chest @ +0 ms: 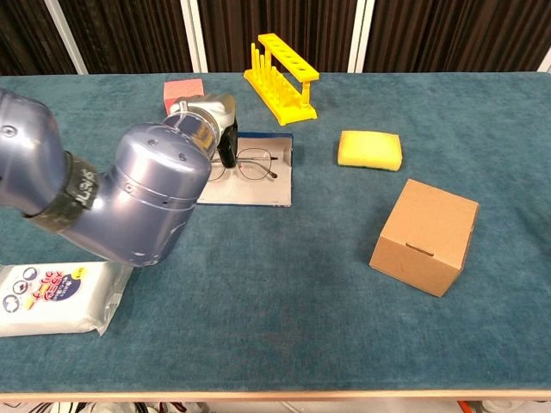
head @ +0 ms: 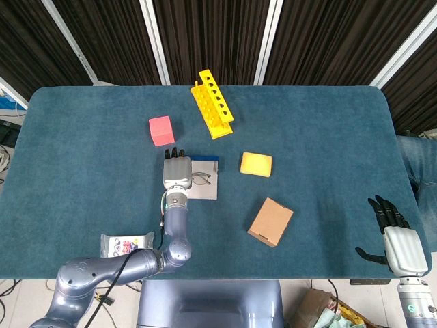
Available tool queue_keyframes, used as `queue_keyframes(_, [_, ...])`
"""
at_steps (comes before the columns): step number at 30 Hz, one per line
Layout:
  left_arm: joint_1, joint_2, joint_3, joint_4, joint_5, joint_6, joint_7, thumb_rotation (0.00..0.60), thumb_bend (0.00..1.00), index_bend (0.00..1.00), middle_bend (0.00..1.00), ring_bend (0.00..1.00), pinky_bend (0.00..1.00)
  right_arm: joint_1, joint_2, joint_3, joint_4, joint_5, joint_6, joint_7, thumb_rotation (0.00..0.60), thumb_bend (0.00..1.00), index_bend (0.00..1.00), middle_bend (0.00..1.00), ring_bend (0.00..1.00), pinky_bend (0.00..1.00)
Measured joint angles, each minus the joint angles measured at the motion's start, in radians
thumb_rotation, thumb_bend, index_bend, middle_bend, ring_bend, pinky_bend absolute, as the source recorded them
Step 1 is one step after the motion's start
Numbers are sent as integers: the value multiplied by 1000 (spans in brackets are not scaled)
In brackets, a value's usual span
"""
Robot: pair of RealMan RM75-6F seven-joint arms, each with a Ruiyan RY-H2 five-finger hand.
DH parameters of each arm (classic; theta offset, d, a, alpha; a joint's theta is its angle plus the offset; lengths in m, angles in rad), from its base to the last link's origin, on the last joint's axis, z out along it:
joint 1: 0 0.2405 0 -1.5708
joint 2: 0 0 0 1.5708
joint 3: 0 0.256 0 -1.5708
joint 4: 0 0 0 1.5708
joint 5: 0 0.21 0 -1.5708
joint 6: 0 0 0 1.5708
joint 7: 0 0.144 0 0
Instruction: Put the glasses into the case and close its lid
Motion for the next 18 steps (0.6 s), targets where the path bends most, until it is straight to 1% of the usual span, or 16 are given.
queue_keyframes(3, [-22,-25,-12,69,4,-29,-13,600,424,581,161,0,0,0,1,1,-2,4,-2,2,600,0,0,0,0,176])
queue_keyframes(7, [-43,-51,-22,134,13,-54,-25,600,423,581,161,0,0,0,3,2,-5,8,-4,4,600,0,0,0,0,176])
queue_keyframes(13, [-71,-78,-44,201,32,-83,-52,600,424,583,161,0,0,0,4,2,-8,11,-6,4,600,0,0,0,0,176])
queue_keyframes(18, [-85,-95,-56,236,48,-97,-64,600,424,582,161,0,0,2,4,1,-8,12,-10,3,600,0,0,0,0,176])
